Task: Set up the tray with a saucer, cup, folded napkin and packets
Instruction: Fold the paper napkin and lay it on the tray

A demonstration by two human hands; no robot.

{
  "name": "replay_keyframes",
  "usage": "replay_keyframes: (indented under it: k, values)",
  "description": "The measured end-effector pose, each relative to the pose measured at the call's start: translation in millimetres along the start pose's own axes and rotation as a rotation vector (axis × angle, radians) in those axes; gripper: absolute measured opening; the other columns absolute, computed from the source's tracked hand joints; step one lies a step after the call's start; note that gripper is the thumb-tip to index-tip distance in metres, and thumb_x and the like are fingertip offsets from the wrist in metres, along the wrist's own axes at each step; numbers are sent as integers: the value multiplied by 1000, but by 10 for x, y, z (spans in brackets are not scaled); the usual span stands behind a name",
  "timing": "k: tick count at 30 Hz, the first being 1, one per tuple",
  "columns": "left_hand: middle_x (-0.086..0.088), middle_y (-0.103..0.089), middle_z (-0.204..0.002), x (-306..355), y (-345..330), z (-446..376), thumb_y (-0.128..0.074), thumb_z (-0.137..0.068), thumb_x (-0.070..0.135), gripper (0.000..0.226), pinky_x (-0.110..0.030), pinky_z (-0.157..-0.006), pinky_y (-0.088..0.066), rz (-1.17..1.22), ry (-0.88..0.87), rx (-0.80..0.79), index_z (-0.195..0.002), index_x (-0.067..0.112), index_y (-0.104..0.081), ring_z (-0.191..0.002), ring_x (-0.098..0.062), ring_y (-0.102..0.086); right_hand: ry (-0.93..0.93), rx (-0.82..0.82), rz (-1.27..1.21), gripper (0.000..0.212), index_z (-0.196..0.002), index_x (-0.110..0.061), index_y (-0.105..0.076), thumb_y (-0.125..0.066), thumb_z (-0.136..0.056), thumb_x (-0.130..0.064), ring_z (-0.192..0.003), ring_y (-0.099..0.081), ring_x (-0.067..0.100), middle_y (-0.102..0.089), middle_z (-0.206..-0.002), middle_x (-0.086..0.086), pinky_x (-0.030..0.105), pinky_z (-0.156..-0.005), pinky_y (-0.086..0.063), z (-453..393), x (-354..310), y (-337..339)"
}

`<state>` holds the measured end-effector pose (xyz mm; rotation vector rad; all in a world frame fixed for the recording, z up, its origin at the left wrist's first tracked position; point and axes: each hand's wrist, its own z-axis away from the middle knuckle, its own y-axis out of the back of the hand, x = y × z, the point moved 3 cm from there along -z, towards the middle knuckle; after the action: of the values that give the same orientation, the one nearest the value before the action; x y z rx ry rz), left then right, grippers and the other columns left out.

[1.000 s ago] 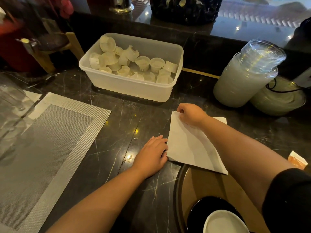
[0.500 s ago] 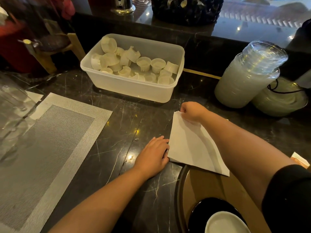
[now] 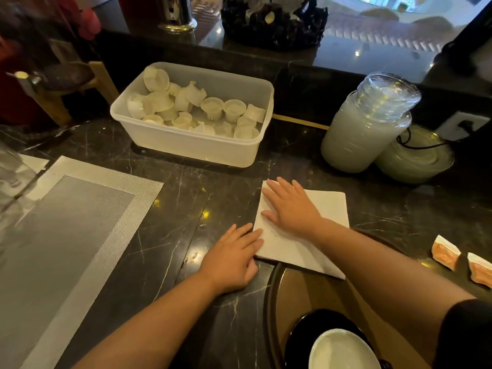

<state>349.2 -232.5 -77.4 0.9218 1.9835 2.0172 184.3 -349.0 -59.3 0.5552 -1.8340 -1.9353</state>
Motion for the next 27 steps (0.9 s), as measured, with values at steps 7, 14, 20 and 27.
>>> replay_keyframes:
  k: [7,14,20,27]
  values:
    - [-6,-61,-130,114,-1,35,-51,-92,34,39,-41,-108,-33,-105,-139,48,-122,14,-66,-124,-24,-53,-221,158,-160,44,-134,-19,-56,-46,-97,-42,-135,-40,29,-47,-147,7,49,-111,-29,8,291,214]
    - [1,-10,-158,3,-30,149,-17,-100,56,62,-49,-116,0,-256,-144,-243,-152,21,-18,-146,-18,-4,-924,-160,-478,52,-139,-14,-44,-56,-94,-39,-118,-54,32,-54,-135,12,44,-90,-48,430,1345,206]
    - [10,5,-158,-113,44,58,-4,-96,62,65,-44,-116,10,-290,-121,-346,-152,30,-4,-144,-15,17,-890,-142,-1011,33,-120,-34,-60,-65,-90,-20,-94,-56,20,-59,-118,2,34,-70,-48,555,1418,273]
    - [9,-8,-161,-69,261,-171,-4,-96,58,64,-46,-117,5,-270,38,-367,-151,29,-19,-144,-17,14,-803,-50,-1281,24,-107,-27,-71,-57,-93,-14,-64,-61,14,-72,-85,5,26,-51,-48,1029,1211,769]
